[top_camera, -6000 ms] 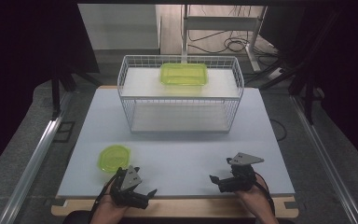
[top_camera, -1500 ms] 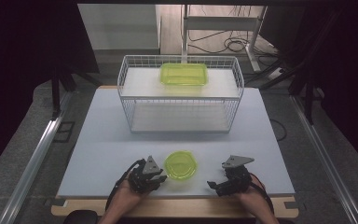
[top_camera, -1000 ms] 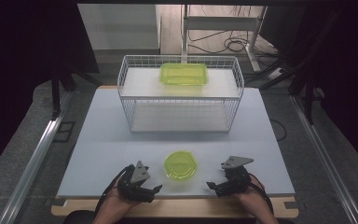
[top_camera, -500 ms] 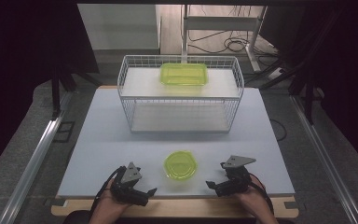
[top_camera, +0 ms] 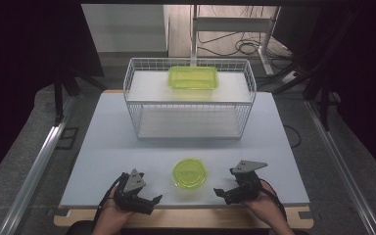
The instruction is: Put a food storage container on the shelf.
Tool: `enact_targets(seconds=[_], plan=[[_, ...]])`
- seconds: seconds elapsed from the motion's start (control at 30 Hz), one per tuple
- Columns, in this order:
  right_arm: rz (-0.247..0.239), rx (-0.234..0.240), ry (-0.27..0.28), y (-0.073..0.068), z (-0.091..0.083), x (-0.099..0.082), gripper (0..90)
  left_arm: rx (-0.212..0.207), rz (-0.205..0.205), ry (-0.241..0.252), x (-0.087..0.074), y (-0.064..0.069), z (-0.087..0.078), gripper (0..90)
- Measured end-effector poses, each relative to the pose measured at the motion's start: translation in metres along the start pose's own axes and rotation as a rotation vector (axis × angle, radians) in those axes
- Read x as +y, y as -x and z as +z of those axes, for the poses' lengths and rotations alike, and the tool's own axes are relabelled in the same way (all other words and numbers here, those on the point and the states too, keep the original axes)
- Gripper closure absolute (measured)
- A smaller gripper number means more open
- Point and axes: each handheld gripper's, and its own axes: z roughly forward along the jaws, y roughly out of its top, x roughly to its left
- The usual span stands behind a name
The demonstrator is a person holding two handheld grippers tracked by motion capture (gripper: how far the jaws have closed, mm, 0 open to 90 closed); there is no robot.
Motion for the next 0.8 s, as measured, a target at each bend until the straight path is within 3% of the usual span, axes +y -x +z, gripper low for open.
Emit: enact_targets(seconds=[0.1, 0.2, 0.43, 0.57, 0.8], plan=[[0.025, 0.010, -0.005, -0.001, 0.002, 0.007, 4.0, 0.012, 0.005, -0.008, 0.000, 0.000, 0.001, 2.9], [0.066, 0.029, -0.006, 0.001, 0.000, 0.016, 10.7, 0.012, 0.008, -0.013, 0.000, 0.000, 0.001, 2.9], [0.162, 0.134, -0.005, 0.014, -0.005, 0.046, 33.0, 0.020, 0.008, -0.017, 0.001, -0.001, 0.000, 3.2], [0.227, 0.202, -0.009, 0.023, 0.006, 0.057, 40.3, 0.025, 0.009, -0.018, 0.000, -0.001, 0.000, 3.3], [0.244, 0.258, -0.060, 0.026, 0.029, 0.068, 50.9, 0.022, 0.020, -0.026, 0.000, 0.000, 0.001, 3.6]])
